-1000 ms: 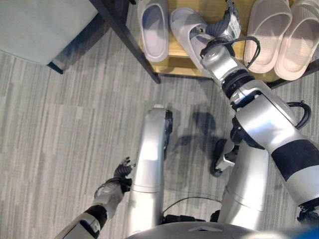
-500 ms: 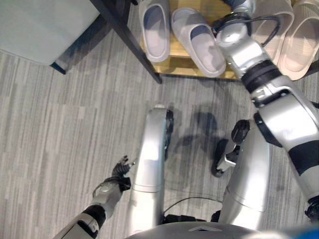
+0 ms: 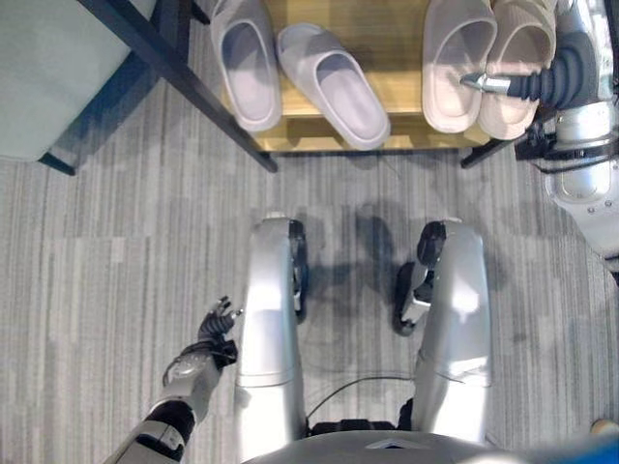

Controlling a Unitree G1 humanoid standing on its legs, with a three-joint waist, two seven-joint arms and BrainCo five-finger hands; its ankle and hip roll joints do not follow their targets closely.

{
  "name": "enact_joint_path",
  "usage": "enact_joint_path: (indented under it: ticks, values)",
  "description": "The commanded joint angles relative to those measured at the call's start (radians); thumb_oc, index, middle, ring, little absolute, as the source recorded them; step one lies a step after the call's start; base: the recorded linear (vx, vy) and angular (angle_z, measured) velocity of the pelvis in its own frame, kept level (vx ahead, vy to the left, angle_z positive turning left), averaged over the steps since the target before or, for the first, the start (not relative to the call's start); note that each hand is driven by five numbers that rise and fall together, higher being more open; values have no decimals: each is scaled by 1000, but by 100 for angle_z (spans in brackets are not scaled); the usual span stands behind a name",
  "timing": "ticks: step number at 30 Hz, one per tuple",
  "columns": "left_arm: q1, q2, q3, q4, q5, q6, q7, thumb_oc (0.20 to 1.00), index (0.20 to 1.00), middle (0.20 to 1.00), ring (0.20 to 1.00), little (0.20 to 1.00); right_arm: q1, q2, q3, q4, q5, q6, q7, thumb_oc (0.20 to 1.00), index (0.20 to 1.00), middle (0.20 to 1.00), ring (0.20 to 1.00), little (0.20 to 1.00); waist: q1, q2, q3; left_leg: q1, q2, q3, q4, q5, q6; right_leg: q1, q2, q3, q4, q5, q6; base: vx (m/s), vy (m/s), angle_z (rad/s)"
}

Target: Arrange the slippers neatly on the shoe rack.

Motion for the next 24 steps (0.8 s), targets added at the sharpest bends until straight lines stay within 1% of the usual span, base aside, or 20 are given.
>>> enact_joint_path:
  ticks: [1, 3, 4, 5, 7, 8, 9, 10, 11, 12, 15, 18, 24]
  values:
    - [53, -21, 10, -17, 23, -31, -17, 1000, 1000, 1000, 1000, 1000, -117, -97, -21, -91, -127, -55, 31, 1000, 1000, 1000, 1000, 1000, 64, -8, 52, 46, -8, -87, -20, -110, -20, 30, -17, 144, 5, -3, -31, 0, 0, 0]
    - [50, -27, 13, 1, 33, -36, -18, 1000, 1000, 1000, 1000, 1000, -118, -120, 6, -98, -177, -48, 45, 1000, 1000, 1000, 1000, 1000, 66, -8, 52, 46, -7, -88, -23, -110, -22, 30, -16, 145, 4, -3, -29, 0, 0, 0]
    - [50, -28, 13, 1, 34, -36, -18, 1000, 1000, 1000, 1000, 1000, -120, -120, 8, -97, -178, -47, 45, 1000, 1000, 1000, 1000, 1000, 65, -7, 52, 46, -6, -88, -23, -110, -23, 30, -15, 145, 4, -3, -29, 0, 0, 0]
    - [49, -29, 12, 1, 38, -40, -12, 1000, 1000, 1000, 1000, 1000, -132, -137, 44, -103, -211, -45, 60, 1000, 1000, 1000, 1000, 1000, 71, -9, 52, 46, -7, -91, -20, -111, -24, 30, -17, 145, 6, -5, -30, 0, 0, 0]
    - [48, -31, 16, 3, 35, -40, -11, 1000, 1000, 1000, 1000, 1000, -149, -144, 67, -102, -221, -43, 71, 1000, 1000, 1000, 1000, 1000, 69, -10, 52, 46, -6, -92, -20, -112, -24, 30, -16, 147, 8, -5, -30, 0, 0, 0]
    - [50, -28, 24, 2, 38, -42, -10, 1000, 1000, 1000, 1000, 1000, -158, -168, 109, -116, -261, -53, 103, 1000, 1000, 1000, 1000, 1000, 75, -12, 52, 46, -6, -94, -14, -115, -26, 30, -16, 146, 14, -8, -31, 0, 0, 0]
    - [52, -28, 34, 10, 44, -43, -18, 1000, 1000, 1000, 1000, 1000, -181, -212, 170, -114, -333, -47, 132, 1000, 1000, 1000, 1000, 1000, 79, -13, 52, 46, -5, -97, -9, -118, -28, 30, -18, 146, 19, -9, -31, 0, 0, 0]
    - [52, -31, 36, 11, 44, -43, -19, 1000, 1000, 1000, 1000, 1000, -189, -212, 179, -111, -334, -46, 131, 1000, 1000, 1000, 1000, 1000, 77, -11, 52, 46, -4, -98, -9, -118, -28, 30, -17, 146, 19, -10, -31, 0, 0, 0]
    - [50, -32, 40, 9, 43, -46, -16, 1000, 1000, 1000, 1000, 1000, -205, -230, 223, -102, -365, -41, 160, 1000, 1000, 1000, 1000, 1000, 79, -12, 52, 46, -5, -101, -2, -119, -29, 30, -19, 147, 23, -11, -31, 0, 0, 0]
    - [50, -34, 41, 9, 43, -46, -16, 1000, 1000, 1000, 1000, 1000, -210, -230, 228, -100, -365, -40, 159, 1000, 1000, 1000, 1000, 1000, 77, -12, 52, 46, -5, -101, -2, -120, -29, 30, -18, 147, 24, -11, -31, 0, 0, 0]
    - [44, -46, 43, 28, 47, -48, -16, 1000, 1000, 1000, 1000, 1000, -219, -239, 294, -80, -421, -35, 184, 1000, 1000, 1000, 1000, 1000, 78, -15, 52, 46, -6, -102, 2, -123, -31, 30, -18, 151, 24, -13, -33, 0, 0, 0]
    - [41, -51, 38, 44, 56, -55, -9, 1000, 1000, 1000, 1000, 1000, -258, -237, 366, 1, -471, -17, 198, 1000, 1000, 1000, 1000, 1000, 86, -12, 52, 46, -5, -104, 8, -126, -33, 30, -18, 151, 28, -13, -32, 0, 0, 0]
    - [31, -64, 30, 74, 56, -74, 12, 1000, 1000, 1000, 1000, 1000, -302, -190, 427, 138, -493, 14, 162, 1000, 1000, 1000, 1000, 1000, 85, -5, 52, 46, -5, -102, 12, -127, -35, 30, -17, 154, 34, -17, -36, 0, 0, 0]
